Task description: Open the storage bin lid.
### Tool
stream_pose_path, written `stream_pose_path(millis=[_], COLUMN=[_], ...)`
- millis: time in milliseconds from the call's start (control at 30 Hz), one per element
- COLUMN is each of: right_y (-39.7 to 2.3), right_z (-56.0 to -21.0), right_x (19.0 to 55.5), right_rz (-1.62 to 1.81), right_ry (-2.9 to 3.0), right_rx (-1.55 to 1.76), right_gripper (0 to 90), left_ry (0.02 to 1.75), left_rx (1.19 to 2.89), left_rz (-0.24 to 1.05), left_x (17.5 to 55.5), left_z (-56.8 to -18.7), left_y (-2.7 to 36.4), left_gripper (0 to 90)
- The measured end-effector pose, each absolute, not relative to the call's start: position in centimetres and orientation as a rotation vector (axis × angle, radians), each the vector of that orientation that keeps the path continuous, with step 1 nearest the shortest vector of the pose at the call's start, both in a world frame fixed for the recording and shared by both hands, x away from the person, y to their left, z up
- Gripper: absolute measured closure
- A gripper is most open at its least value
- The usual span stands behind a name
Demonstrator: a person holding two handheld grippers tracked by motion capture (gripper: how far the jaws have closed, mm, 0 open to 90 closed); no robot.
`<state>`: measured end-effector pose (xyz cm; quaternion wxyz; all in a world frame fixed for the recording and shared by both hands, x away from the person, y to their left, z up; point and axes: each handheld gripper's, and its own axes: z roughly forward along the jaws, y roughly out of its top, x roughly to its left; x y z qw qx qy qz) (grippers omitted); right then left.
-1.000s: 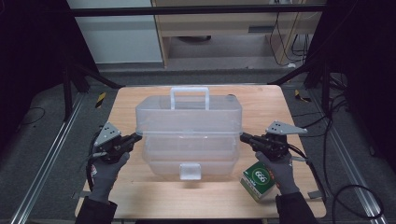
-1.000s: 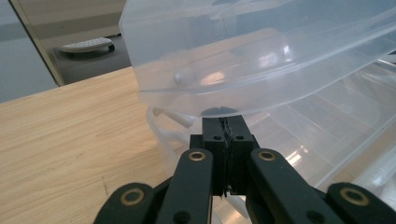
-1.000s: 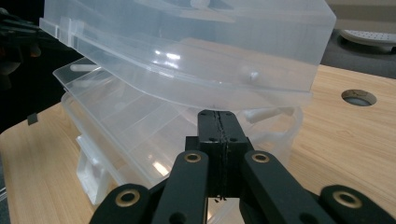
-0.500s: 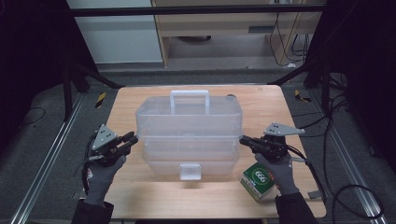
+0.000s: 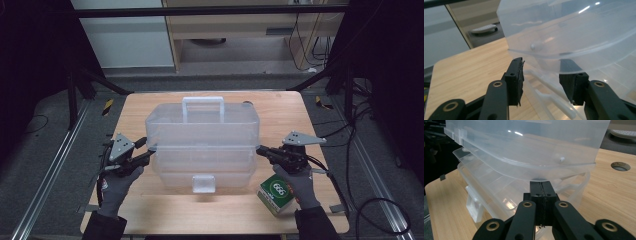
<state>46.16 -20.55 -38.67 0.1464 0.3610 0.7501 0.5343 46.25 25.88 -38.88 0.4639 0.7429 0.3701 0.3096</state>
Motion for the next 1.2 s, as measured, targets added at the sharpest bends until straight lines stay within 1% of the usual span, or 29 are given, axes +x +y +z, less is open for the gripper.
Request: stream_pose_path(millis=[467,567,700,733,767,800,900,1000,1200], right_y=[-20.5,-20.5,-20.6,-20.6,-20.6,-20.5,-20.4,-20.2,-19.7], right_z=[-38.7,-38.8,-39.4,-39.4,-39.6,-40.1,-40.6,-41.0,-41.6], right_x=[46.2,46.2,46.5,46.5,46.6,46.9,47.1,47.3,47.6], right_rz=[1.550,1.531,1.437,1.437,1.418,1.376,1.327,1.311,1.294], right_ry=[2.156,2.157,2.178,2.178,2.178,2.198,2.218,2.229,2.263], right_rx=[1.039,1.040,1.077,1.077,1.087,1.127,1.154,1.175,1.192], right_gripper=[89.5,87.8,82.4,82.4,80.7,77.1,73.7,71.8,71.3], left_ry=[0.863,0.862,0.865,0.866,0.867,0.868,0.869,0.870,0.872], left_rx=[1.799,1.814,1.810,1.811,1.809,1.809,1.808,1.806,1.801], left_rz=[0.798,0.806,0.800,0.800,0.799,0.797,0.795,0.793,0.783], left_x=[46.2,46.2,46.2,46.2,46.2,46.2,46.2,46.2,46.3], left_z=[-38.4,-38.3,-38.3,-38.3,-38.3,-38.3,-38.3,-38.3,-38.3], left_y=[25.6,25.5,25.5,25.5,25.5,25.5,25.5,25.5,25.6], left_gripper=[58.2,58.2,58.1,58.1,58.1,58.1,58.0,58.0,57.8])
